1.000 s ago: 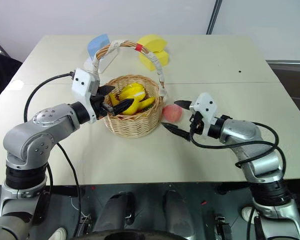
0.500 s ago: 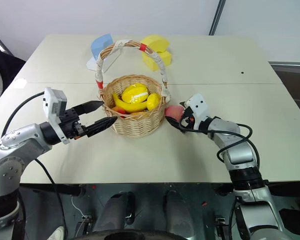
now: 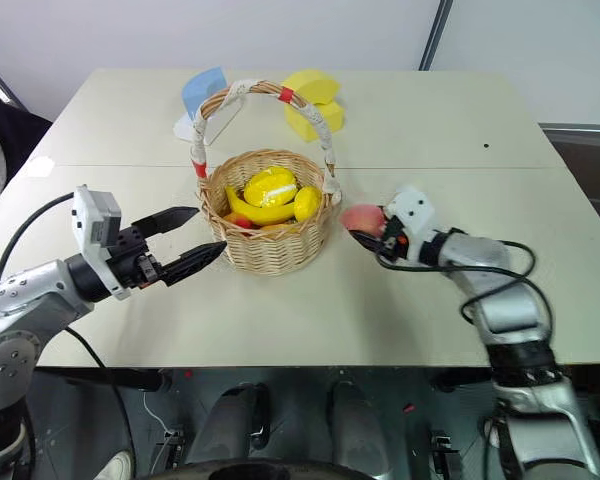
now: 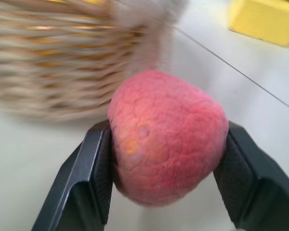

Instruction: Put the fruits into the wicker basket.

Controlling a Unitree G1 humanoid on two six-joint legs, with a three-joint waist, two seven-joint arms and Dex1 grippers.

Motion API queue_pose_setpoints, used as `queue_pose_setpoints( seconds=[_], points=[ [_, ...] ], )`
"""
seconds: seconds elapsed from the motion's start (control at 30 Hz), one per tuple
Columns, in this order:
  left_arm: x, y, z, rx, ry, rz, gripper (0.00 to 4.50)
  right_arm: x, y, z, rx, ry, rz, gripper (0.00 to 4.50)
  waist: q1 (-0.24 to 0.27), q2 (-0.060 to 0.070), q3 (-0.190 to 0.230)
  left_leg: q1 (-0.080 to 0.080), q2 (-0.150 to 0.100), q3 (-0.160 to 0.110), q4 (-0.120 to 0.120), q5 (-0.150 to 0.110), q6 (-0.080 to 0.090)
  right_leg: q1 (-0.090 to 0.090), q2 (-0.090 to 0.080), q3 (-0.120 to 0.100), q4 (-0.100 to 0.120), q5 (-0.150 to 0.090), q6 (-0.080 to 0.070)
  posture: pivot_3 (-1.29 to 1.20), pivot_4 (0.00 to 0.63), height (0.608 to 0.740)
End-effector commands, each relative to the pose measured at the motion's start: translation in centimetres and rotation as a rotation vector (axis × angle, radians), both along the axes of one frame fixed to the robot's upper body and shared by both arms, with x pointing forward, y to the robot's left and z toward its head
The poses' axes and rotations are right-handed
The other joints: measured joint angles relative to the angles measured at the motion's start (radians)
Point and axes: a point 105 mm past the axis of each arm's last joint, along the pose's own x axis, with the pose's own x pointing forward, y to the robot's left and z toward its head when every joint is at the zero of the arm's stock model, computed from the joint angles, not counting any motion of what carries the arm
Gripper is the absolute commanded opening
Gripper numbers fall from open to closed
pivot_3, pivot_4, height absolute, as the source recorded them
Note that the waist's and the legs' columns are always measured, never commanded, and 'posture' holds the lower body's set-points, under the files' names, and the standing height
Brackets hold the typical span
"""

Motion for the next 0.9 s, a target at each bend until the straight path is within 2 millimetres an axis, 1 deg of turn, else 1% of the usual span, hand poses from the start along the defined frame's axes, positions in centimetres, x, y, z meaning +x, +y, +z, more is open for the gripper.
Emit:
queue_pose_setpoints(
  seconds=[0.03,0.13,0.23,0.3,0.37,0.43,0.47,0.5,0.53,0.57,0.63,0.73,0.8,0.83,0.9],
  points=[
    [0.0,1.2,1.0,-0.007,-0.071,0.013,4.5,-3.5,3.6,3.8,0.049,-0.049,0.237,2.31,-0.008,0.0,0.0,0.001,0.001,0.001,0.0,0.0,0.0,0.0,0.0,0.0,0.0,0.0,0.0,0.0,0.15,0.74],
    [0.3,1.3,0.8,-0.016,-0.085,0.011,4.5,-3.4,7.5,6.4,0.153,-0.126,0.283,2.31,-0.027,0.0,0.0,0.003,0.003,0.0,0.0,0.0,0.0,0.0,0.003,0.0,0.001,0.001,-0.002,0.0,0.15,0.74],
    [0.0,0.8,0.6,-0.017,-0.099,-0.006,4.5,-2.7,10.6,7.8,0.222,-0.169,0.282,2.31,-0.03,0.0,0.0,0.004,0.004,-0.001,-0.001,0.0,0.0,0.0,0.004,0.0,0.002,0.002,-0.003,0.0,0.15,0.74],
    [-0.1,0.6,0.6,-0.03,-0.099,-0.006,4.5,-1.6,12.1,8.2,0.254,-0.179,0.243,2.31,-0.028,0.0,0.0,0.003,0.004,-0.001,-0.001,0.0,0.0,0.0,0.003,0.0,0.002,0.002,-0.003,0.0,0.15,0.74],
    [-0.2,0.4,0.6,-0.037,-0.103,-0.006,4.5,-0.6,13.4,7.7,0.262,-0.165,0.218,2.31,-0.024,-0.001,0.0,0.001,0.003,0.0,-0.001,0.0,0.0,-0.001,0.002,-0.001,0.001,0.002,-0.003,0.0,0.15,0.74],
    [-0.3,0.1,0.6,-0.04,-0.105,-0.006,4.5,-0.3,14.4,7.2,0.264,-0.157,0.217,2.31,-0.021,-0.001,0.0,-0.001,0.002,0.0,-0.001,0.0,0.0,-0.002,0.001,-0.001,0.001,0.002,-0.003,0.0,0.15,0.74],
    [-0.4,-0.1,0.6,-0.044,-0.107,-0.008,4.5,-0.2,14.6,7.1,0.264,-0.163,0.215,3.33,-0.021,-0.001,0.0,-0.001,0.002,0.0,-0.001,0.0,0.0,-0.002,0.0,-0.001,0.0,0.002,-0.003,0.0,0.15,0.74],
    [-0.6,-0.2,0.7,-0.048,-0.108,-0.009,4.5,0.0,14.7,6.9,0.254,-0.183,0.206,3.69,-0.021,-0.001,0.0,-0.001,0.001,0.001,-0.001,0.0,0.0,-0.002,-0.001,-0.001,0.0,0.002,-0.003,0.0,0.15,0.74],
    [-0.7,-0.4,0.7,-0.051,-0.109,-0.009,4.5,0.2,14.6,6.8,0.239,-0.206,0.193,4.16,-0.021,-0.001,0.0,-0.001,0.001,0.001,-0.001,0.0,0.0,-0.002,-0.001,0.0,0.0,0.002,-0.003,0.0,0.15,0.74],
    [-0.8,-0.5,0.8,-0.055,-0.11,-0.01,4.5,0.3,14.4,6.9,0.23,-0.236,0.176,4.44,-0.021,-0.001,0.0,-0.001,0.001,0.001,-0.001,0.0,0.0,-0.002,-0.002,0.0,0.0,0.002,-0.003,0.0,0.15,0.74],
    [-1.0,-0.8,0.7,-0.062,-0.108,-0.011,4.5,0.1,13.4,7.5,0.245,-0.266,0.181,4.44,-0.021,-0.001,0.0,-0.001,0.001,0.001,-0.001,0.0,0.0,-0.002,-0.002,0.0,0.0,0.002,-0.003,0.0,0.15,0.74],
    [-1.2,-0.9,0.5,-0.069,-0.101,-0.009,4.5,-1.7,11.5,7.9,0.284,-0.245,0.263,4.44,-0.018,-0.001,0.0,-0.001,0.001,0.001,-0.001,0.0,0.0,-0.002,-0.001,-0.001,0.0,0.002,-0.003,0.0,0.15,0.74],
    [-1.3,-1.1,0.5,-0.073,-0.099,-0.014,4.5,-2.6,10.0,7.5,0.3,-0.191,0.29,4.44,-0.014,-0.001,0.0,-0.001,0.001,0.001,-0.001,0.0,0.0,-0.002,-0.001,-0.001,0.0,0.002,-0.003,0.0,0.15,0.74],
    [-1.3,-1.2,0.5,-0.078,-0.099,-0.02,4.5,-2.8,8.8,7.1,0.293,-0.168,0.28,4.44,-0.011,-0.001,0.0,-0.001,0.001,0.001,-0.001,0.0,0.0,-0.001,-0.001,-0.001,0.0,0.002,-0.003,0.0,0.15,0.74],
    [-1.2,-1.4,0.6,-0.084,-0.1,-0.03,4.5,-2.8,7.4,6.6,0.286,-0.144,0.25,4.44,-0.007,-0.001,0.0,0.0,0.001,0.001,-0.001,0.0,0.0,-0.001,0.0,-0.001,0.0,0.002,-0.003,0.0,0.15,0.74]
  ],
)
